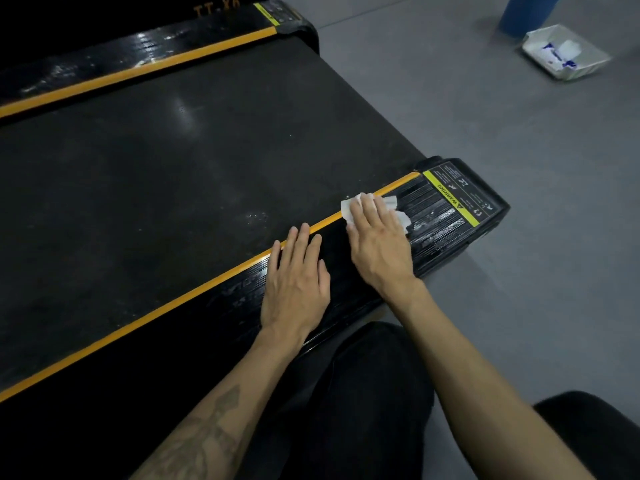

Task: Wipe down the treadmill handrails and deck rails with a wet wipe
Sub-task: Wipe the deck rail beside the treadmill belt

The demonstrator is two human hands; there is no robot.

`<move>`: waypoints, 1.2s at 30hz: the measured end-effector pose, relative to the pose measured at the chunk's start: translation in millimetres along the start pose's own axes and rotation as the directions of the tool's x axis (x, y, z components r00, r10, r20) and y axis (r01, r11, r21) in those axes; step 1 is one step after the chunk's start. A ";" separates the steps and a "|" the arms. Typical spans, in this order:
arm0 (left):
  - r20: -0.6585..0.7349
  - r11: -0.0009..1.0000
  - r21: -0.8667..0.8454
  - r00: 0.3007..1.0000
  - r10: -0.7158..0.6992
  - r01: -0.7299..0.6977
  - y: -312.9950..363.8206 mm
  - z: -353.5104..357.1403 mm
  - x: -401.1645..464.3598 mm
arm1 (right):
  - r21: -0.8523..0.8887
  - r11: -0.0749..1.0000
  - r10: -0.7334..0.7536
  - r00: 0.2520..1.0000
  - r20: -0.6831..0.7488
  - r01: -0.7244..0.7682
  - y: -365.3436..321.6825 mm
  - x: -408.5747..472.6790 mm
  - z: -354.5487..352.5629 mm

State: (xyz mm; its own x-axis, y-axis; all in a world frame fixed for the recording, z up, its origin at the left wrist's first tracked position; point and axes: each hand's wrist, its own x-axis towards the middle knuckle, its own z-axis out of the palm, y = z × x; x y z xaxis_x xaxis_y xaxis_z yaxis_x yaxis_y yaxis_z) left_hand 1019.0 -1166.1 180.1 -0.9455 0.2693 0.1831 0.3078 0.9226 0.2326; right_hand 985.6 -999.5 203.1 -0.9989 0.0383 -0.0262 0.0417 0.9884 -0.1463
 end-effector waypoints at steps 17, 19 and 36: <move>-0.019 0.992 -0.011 0.992 -0.127 0.127 37.0 2.1 15.7 | -0.036 0.992 -0.118 0.990 0.074 0.121 8.9 -22.3 8.0; -0.024 0.993 0.017 0.993 -0.114 0.114 37.3 5.2 18.2 | -0.032 0.981 -0.187 0.978 0.094 0.190 19.8 -8.8 4.1; 0.054 0.996 0.020 0.995 -0.085 0.084 38.1 10.5 22.7 | 0.068 0.998 -0.015 1.000 0.027 0.013 26.1 -30.4 7.4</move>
State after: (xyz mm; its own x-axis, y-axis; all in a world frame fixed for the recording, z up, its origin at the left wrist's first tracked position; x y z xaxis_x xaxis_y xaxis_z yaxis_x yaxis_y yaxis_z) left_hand 1008.2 -1121.9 183.0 -0.9726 0.2040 0.1112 0.2248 0.9474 0.2277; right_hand 1017.2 -976.0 192.7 -0.9985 0.0197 -0.0507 0.0301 0.9765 -0.2136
